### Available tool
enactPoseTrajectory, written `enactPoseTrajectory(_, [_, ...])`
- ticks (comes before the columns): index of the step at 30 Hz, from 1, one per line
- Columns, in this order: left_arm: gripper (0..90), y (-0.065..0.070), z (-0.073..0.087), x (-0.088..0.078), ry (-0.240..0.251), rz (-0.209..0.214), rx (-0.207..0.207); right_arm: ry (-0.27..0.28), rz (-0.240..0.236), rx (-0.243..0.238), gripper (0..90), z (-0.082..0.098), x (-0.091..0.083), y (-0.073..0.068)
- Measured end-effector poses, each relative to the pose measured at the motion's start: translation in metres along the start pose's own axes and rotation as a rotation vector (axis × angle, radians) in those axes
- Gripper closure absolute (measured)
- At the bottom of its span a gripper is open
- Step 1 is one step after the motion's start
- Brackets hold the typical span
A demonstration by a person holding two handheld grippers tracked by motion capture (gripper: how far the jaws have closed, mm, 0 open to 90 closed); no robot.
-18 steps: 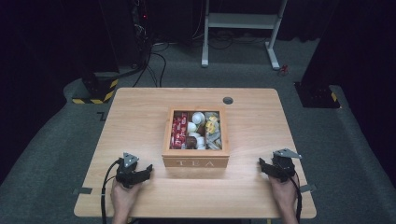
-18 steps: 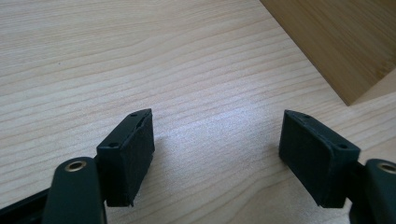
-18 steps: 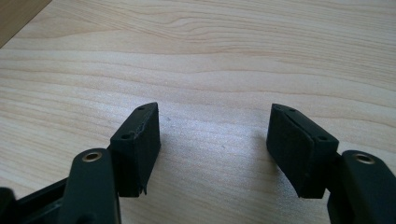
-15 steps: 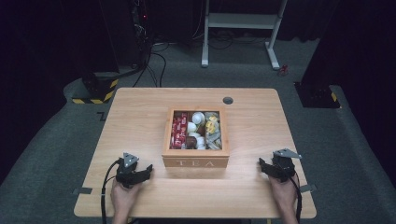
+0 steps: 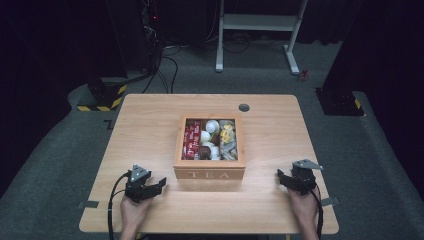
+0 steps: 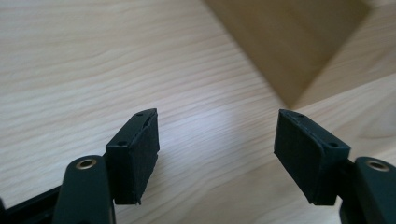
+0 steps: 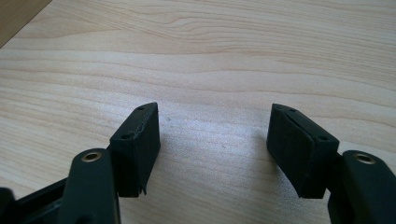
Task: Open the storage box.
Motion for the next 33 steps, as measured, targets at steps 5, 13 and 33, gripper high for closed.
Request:
enactPoseTrajectory(5, [34.0,0.021,-0.012,-0.006,0.032,0.051,0.05,-0.001,-0.001,0.0,35.1,0.0,0.0,0.0])
enactPoseTrajectory(13, [34.6,0.033,-0.022,-0.006,0.044,0.076,0.049,0.021,-0.041,-0.024,65.0,0.0,-0.003,-0.01])
enactPoseTrajectory(33, [34.7,0.039,-0.027,-0.005,0.047,0.08,0.052,0.115,-0.394,-0.213,82.6,-0.021,-0.027,-0.097])
Point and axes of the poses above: each handheld gripper's, and its own axes: x roughly forward along the jaws, z roughly out of its underside, y roughly to its right, the point moved 7 cm from there along x, roughly forward along the jaws, and after that the axes turned 5 degrees about -y, right-handed, at the moved point
